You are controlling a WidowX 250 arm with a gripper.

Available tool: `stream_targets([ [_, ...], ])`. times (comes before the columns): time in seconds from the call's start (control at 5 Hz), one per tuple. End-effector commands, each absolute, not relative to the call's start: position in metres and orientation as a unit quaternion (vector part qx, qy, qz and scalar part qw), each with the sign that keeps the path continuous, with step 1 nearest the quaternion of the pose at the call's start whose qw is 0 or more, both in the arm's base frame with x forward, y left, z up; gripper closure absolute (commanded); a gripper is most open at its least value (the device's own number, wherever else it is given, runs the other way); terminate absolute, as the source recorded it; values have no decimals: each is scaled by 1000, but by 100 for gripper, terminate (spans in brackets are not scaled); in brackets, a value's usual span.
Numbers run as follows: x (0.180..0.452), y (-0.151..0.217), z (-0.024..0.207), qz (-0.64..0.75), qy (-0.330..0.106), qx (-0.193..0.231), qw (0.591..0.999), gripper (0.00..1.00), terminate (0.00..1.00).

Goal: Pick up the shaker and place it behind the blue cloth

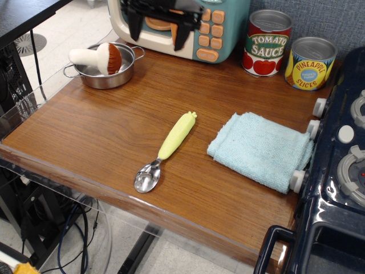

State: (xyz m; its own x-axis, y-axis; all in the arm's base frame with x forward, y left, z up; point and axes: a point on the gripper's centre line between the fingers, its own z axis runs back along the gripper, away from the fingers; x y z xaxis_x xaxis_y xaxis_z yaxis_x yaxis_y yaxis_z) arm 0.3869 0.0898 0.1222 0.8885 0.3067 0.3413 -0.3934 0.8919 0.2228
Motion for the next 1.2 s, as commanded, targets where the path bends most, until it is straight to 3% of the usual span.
stream_targets([
  [0.0,408,164,136,305,-154,148,928,0,0],
  [1.0,396,213,74,370,-55,152,915,0,0],
])
